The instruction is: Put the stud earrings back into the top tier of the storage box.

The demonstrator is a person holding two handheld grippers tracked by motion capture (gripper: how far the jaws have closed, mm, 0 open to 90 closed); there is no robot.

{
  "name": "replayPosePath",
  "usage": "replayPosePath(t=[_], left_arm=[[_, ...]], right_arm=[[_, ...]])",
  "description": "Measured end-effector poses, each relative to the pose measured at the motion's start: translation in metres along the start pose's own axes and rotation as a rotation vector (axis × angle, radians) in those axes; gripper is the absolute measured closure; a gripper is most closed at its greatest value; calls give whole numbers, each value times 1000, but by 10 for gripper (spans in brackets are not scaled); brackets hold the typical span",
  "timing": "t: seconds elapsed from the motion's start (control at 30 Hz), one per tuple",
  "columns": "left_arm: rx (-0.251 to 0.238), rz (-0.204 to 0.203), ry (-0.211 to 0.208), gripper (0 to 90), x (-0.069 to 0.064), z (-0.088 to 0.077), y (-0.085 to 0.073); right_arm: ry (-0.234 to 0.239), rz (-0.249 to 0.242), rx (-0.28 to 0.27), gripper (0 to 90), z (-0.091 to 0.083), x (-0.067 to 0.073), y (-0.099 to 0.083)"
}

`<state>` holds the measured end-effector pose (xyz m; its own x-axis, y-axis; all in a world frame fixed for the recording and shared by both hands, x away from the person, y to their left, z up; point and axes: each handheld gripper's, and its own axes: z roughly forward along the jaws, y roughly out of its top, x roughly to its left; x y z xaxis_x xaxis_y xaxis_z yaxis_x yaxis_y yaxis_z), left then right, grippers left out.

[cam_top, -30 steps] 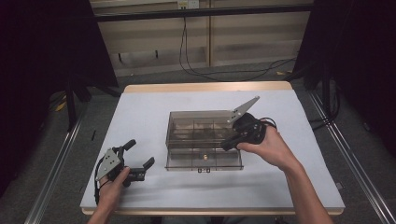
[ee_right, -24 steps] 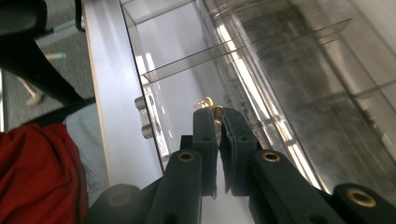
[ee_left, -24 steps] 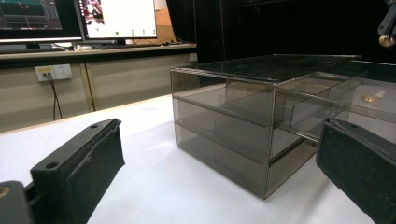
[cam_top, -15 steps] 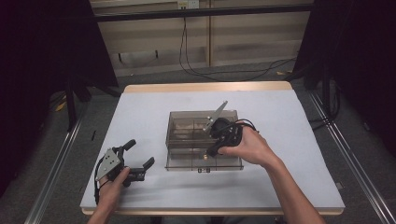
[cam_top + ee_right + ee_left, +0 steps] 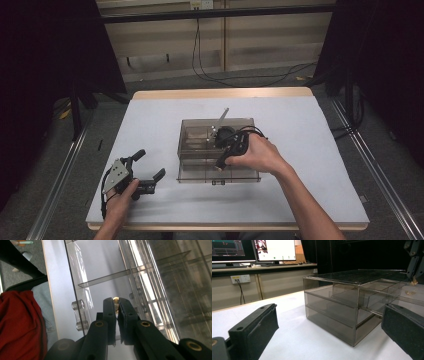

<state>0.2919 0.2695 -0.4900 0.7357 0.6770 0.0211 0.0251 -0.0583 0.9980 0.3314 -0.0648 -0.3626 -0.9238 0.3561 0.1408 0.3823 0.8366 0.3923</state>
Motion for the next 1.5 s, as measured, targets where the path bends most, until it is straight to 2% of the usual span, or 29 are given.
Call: replayPosePath(t=[0.1,0.17,0.33,0.6,0.7,0.87,0.9,0.93,0.97,1.03,1.1,1.27,1.4,1.5], left_arm=[[-1,-2,-2,7,0,0,0],[-2,-3,-2,7,0,0,0],[-2,-4,-2,7,0,0,0],[-1,-2,-1,7,0,0,0],[-1,-3,-1,7,0,0,0],[-2,-2,-1,7,0,0,0],[-2,-2,-1,7,0,0,0],[-2,-2,0,7,0,0,0],[-2,-2,-1,7,0,0,0],[-2,-3,-1,7,0,0,0],[-1,-2,0,7,0,0,0],[-2,-3,0,7,0,0,0],[-1,-3,1,7,0,0,0],[-1,-2,2,7,0,0,0]], right_arm=[[5,5,26,849,6,0,3],[-7,0,53,848,9,-2,4],[-8,7,83,848,12,-2,6],[-7,3,69,843,12,-1,6],[-4,-3,26,822,8,1,5],[-11,7,-6,771,3,3,2],[-2,6,-28,749,0,3,-1],[-2,6,-28,749,0,3,-1],[3,8,-62,716,-3,2,-4],[5,15,-73,708,-4,2,-6],[-2,20,-113,654,-8,0,-13],[-7,45,-156,569,-14,0,-25],[-16,82,-255,478,-26,1,-43],[-29,102,-281,453,-30,1,-51]])
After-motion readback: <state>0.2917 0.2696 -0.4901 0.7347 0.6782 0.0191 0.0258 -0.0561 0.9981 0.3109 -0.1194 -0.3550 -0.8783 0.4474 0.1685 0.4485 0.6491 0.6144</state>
